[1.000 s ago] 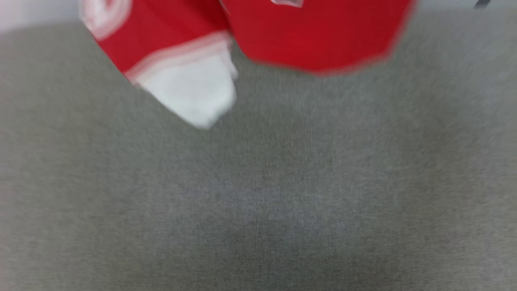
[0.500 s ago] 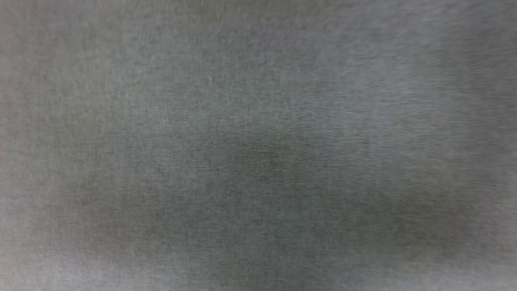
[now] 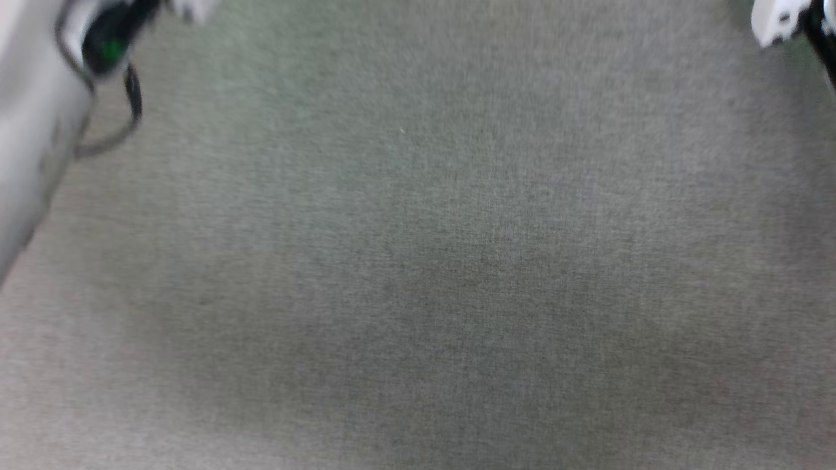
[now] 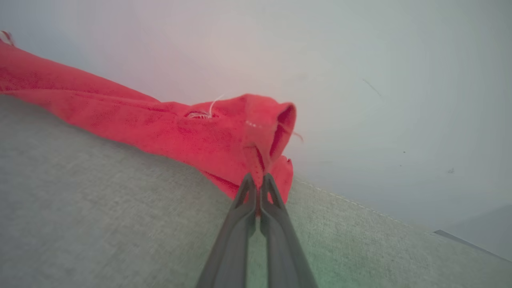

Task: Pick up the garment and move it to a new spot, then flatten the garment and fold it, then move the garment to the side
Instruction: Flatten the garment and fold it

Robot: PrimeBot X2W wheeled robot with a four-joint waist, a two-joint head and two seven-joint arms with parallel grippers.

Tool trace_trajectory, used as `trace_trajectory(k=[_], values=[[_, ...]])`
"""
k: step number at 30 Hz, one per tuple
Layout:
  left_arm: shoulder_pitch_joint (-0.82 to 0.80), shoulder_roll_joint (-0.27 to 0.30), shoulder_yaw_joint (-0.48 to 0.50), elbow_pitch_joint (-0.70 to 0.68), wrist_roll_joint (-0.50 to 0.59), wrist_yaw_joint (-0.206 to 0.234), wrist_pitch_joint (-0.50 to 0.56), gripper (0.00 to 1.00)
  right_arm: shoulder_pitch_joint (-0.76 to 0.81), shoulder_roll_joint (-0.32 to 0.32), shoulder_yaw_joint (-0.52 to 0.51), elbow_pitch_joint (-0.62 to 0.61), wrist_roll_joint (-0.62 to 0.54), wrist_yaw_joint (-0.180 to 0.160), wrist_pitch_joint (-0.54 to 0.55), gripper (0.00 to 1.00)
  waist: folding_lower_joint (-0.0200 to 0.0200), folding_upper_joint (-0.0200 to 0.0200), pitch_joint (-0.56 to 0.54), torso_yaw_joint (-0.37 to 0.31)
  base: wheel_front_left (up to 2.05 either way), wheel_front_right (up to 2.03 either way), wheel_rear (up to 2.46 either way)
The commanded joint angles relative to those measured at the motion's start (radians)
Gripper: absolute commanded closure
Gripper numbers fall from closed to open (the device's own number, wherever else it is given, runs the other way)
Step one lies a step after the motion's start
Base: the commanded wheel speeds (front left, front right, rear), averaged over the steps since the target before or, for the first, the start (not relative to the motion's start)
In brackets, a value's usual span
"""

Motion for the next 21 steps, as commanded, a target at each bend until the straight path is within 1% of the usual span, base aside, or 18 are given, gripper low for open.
trace_trajectory(k=[1,4,7,9,12,15,19,21], values=[[0.052,0.024,-0.007,-0.023,-0.033,-0.001,0.033,1.00,0.048,-0.019,0.015,-0.022,0.040,-0.001,0.008,1.00,0.0000,0.0000,-0.123,0.010,0.00,0.00,0.00],[0.144,0.069,-0.039,-0.088,-0.068,0.003,0.108,1.00,0.130,-0.055,0.057,-0.073,0.100,-0.001,0.027,1.00,0.0000,0.0000,-0.187,0.011,0.00,0.00,0.00],[0.252,0.117,-0.063,-0.178,-0.102,0.043,0.172,1.00,0.223,-0.090,0.101,-0.133,0.161,-0.001,0.051,1.00,0.0000,0.0000,-0.253,0.008,0.00,0.00,0.00],[0.330,0.153,-0.073,-0.263,-0.141,0.082,0.210,1.00,0.289,-0.124,0.135,-0.193,0.212,-0.001,0.068,1.00,0.0000,0.0000,-0.288,0.008,0.00,0.00,0.00],[0.449,0.217,-0.091,-0.408,-0.182,0.162,0.245,1.00,0.400,-0.177,0.199,-0.297,0.282,-0.001,0.088,1.00,0.0000,0.0000,-0.344,0.004,0.00,0.00,0.00],[0.571,0.285,-0.105,-0.570,-0.231,0.255,0.260,1.00,0.494,-0.248,0.243,-0.393,0.341,-0.001,0.088,1.00,0.0000,0.0000,-0.389,-0.002,0.00,0.00,0.00],[0.728,0.382,-0.119,-0.773,-0.291,0.381,0.248,1.00,0.620,-0.327,0.291,-0.490,0.396,-0.001,0.090,1.00,0.0000,0.0000,-0.441,-0.009,0.00,0.00,0.00],[0.802,0.418,-0.124,-0.856,-0.322,0.441,0.228,1.00,0.676,-0.361,0.304,-0.533,0.419,-0.001,0.087,1.00,0.0000,0.0000,-0.465,-0.012,0.00,0.00,0.00]])
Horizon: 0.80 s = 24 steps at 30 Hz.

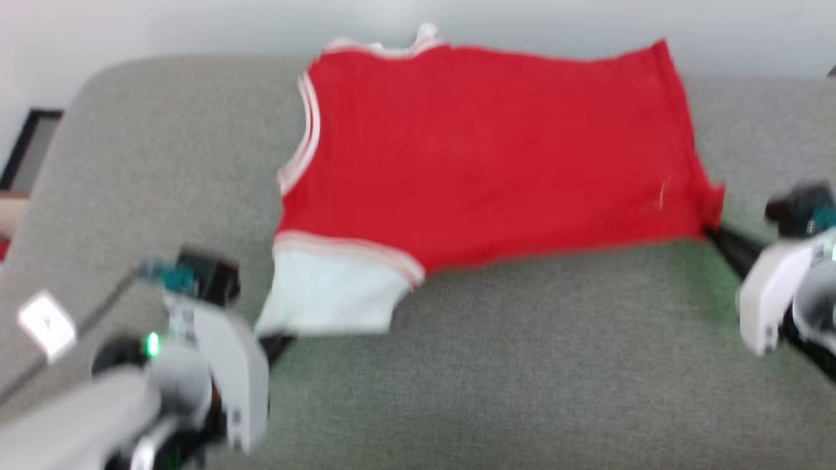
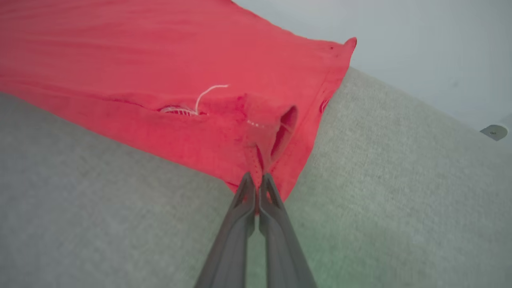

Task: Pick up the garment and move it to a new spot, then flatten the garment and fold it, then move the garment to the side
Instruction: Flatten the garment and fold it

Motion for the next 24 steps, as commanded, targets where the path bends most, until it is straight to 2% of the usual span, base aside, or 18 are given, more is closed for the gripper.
trace_trajectory(k=[1,6,10,17,24], values=[[0.068,0.033,-0.009,-0.062,-0.023,0.047,-0.017,1.00,0.058,-0.029,0.017,-0.041,0.021,-0.001,0.003,1.00,0.0000,0.0000,-0.089,-0.013,0.00,0.00,0.00],[0.216,0.088,-0.030,-0.195,-0.082,0.149,-0.075,1.00,0.210,-0.107,0.046,-0.179,0.083,-0.001,0.020,1.00,0.0000,0.0000,-0.124,-0.012,0.00,0.00,0.00],[0.313,0.102,-0.042,-0.264,-0.127,0.208,-0.120,1.00,0.331,-0.164,0.040,-0.275,0.125,-0.001,0.043,1.00,0.0000,0.0000,-0.135,-0.013,0.00,0.00,0.00],[0.418,0.107,-0.044,-0.323,-0.182,0.263,-0.187,1.00,0.503,-0.197,-0.054,-0.362,0.146,-0.001,0.036,1.00,0.0000,0.0000,-0.136,-0.018,0.00,0.00,0.00],[0.355,0.179,-0.011,-0.374,-0.140,0.291,-0.175,1.00,0.559,-0.177,-0.179,-0.419,0.109,-0.001,0.057,1.00,0.0000,0.0000,-0.119,-0.034,0.00,0.00,0.00]])
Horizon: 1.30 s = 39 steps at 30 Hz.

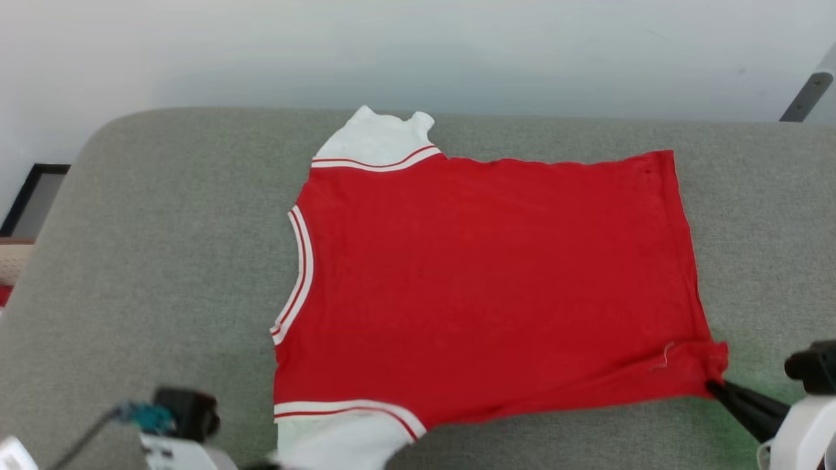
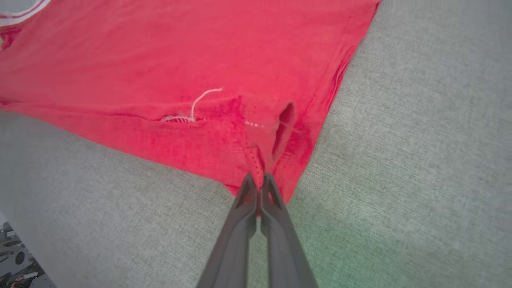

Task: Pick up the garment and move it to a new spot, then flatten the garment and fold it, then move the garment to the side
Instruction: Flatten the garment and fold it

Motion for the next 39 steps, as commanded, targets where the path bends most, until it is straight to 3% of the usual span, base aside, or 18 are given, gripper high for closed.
trace_trajectory(k=[1,6,11,18,24,33,39], values=[[-0.028,0.018,0.008,-0.002,0.021,0.006,0.012,1.00,0.000,0.007,-0.019,-0.010,-0.016,-0.001,0.010,1.00,0.0000,0.0000,0.008,-0.008,0.00,0.00,0.00],[-0.170,0.056,0.042,0.015,0.087,-0.042,0.106,1.00,-0.051,0.043,-0.097,-0.043,-0.064,-0.001,0.084,1.00,0.0000,0.0000,0.030,-0.023,0.00,0.00,0.00],[-0.341,0.018,0.065,0.125,0.156,-0.153,0.223,1.00,-0.128,0.082,-0.138,-0.016,-0.106,-0.001,0.158,1.00,0.0000,0.0000,0.063,-0.029,0.00,0.00,0.00],[-0.544,-0.138,0.068,0.411,0.226,-0.331,0.320,1.00,-0.254,0.144,-0.146,0.070,-0.139,-0.001,0.223,1.00,0.0000,0.0000,0.118,-0.038,0.00,0.00,0.00],[-0.621,-0.278,0.045,0.682,0.219,-0.448,0.368,1.00,-0.346,0.196,-0.093,0.155,-0.140,-0.001,0.260,1.00,0.0000,0.0000,0.155,-0.052,0.00,0.00,0.00],[-0.640,-0.419,0.009,0.944,0.194,-0.556,0.408,1.00,-0.414,0.223,-0.024,0.218,-0.110,-0.001,0.270,1.00,0.0000,0.0000,0.191,-0.064,0.00,0.00,0.00],[-0.642,-0.488,-0.007,1.086,0.178,-0.597,0.440,1.00,-0.446,0.229,0.017,0.251,-0.081,-0.001,0.281,1.00,0.0000,0.0000,0.202,-0.070,0.00,0.00,0.00]])
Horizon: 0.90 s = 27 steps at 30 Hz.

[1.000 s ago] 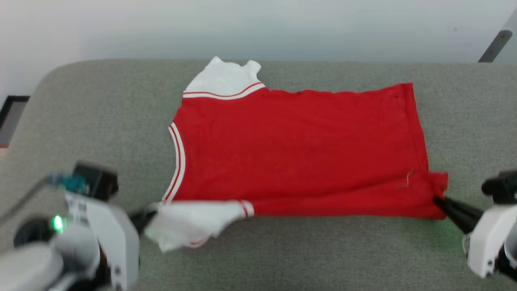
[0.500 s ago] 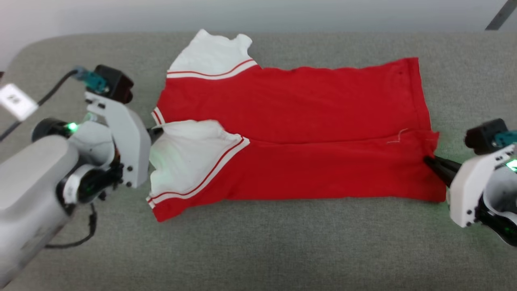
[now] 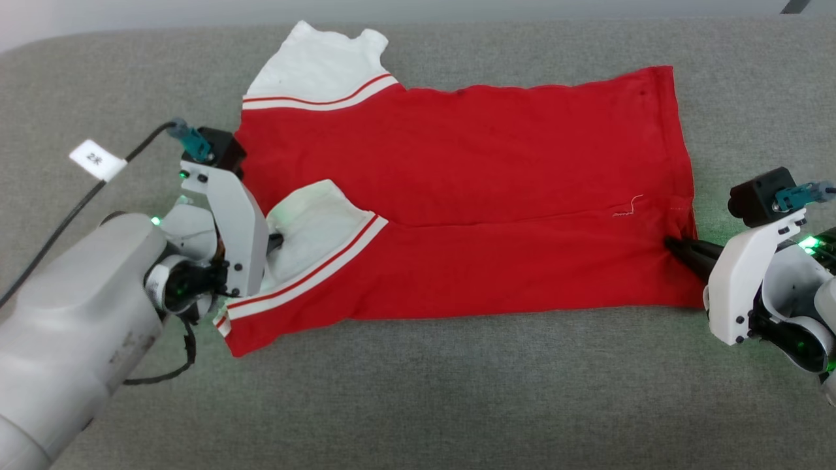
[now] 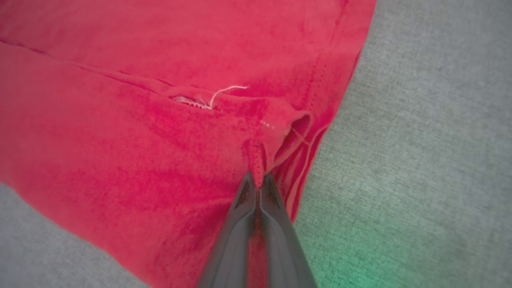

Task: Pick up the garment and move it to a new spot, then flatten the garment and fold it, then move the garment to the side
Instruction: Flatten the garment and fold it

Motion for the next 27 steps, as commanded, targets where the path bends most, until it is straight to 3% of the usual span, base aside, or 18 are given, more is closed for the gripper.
trace_trajectory(k=[1,4,5,8,10,11,12,15,16,17,27], values=[[0.000,-0.016,-0.003,0.028,-0.008,-0.011,0.006,1.00,-0.002,0.006,0.018,0.018,0.006,-0.001,0.007,1.00,0.0000,0.0000,0.002,-0.002,0.00,0.00,0.00],[0.000,-0.041,0.000,0.078,-0.020,-0.027,0.004,1.00,-0.014,0.009,0.035,0.032,0.016,-0.001,0.006,1.00,0.0000,0.0000,0.003,-0.001,0.00,0.00,0.00],[-0.001,-0.048,0.002,0.092,-0.023,-0.031,0.002,0.92,-0.019,0.009,0.042,0.038,0.020,-0.001,0.011,1.00,0.0000,0.0000,0.002,0.000,0.00,0.00,0.00],[-0.019,-0.061,0.010,0.125,-0.022,-0.037,-0.008,0.54,-0.025,0.010,0.057,0.060,0.035,-0.001,0.024,1.00,0.0000,0.0000,-0.003,0.005,0.00,0.00,0.00],[-0.031,-0.067,0.013,0.141,-0.021,-0.037,-0.009,0.00,-0.034,0.012,0.064,0.072,0.042,-0.002,0.031,1.00,0.0000,0.0000,-0.010,0.011,0.00,0.00,0.00],[-0.038,-0.071,0.012,0.145,-0.017,-0.037,-0.008,0.00,-0.038,0.012,0.065,0.079,0.046,-0.002,0.034,1.00,0.0000,0.0000,-0.015,0.015,0.00,0.00,0.00],[-0.041,-0.075,0.015,0.150,-0.020,-0.034,-0.008,0.00,-0.040,0.011,0.070,0.084,0.046,-0.002,0.040,0.83,0.0000,0.0000,-0.021,0.020,0.00,0.00,0.00],[-0.056,-0.081,0.010,0.154,-0.008,-0.029,-0.008,0.00,-0.047,0.011,0.079,0.090,0.053,-0.001,0.049,0.50,0.0000,0.0000,-0.039,0.032,0.00,0.00,0.00],[-0.060,-0.082,0.009,0.153,-0.007,-0.027,-0.007,0.00,-0.050,0.009,0.081,0.092,0.056,-0.001,0.052,0.15,0.0000,0.0000,-0.047,0.037,0.00,0.00,0.00],[-0.062,-0.082,0.009,0.150,-0.005,-0.025,-0.006,0.00,-0.051,0.008,0.082,0.095,0.058,-0.001,0.053,0.00,0.0000,0.0000,-0.055,0.042,0.00,0.00,0.00],[-0.019,-0.042,0.002,0.040,-0.020,0.027,0.029,0.00,-0.044,-0.003,0.050,0.100,0.036,-0.001,0.003,0.00,0.0000,0.0000,-0.149,0.077,0.00,0.00,0.00]])
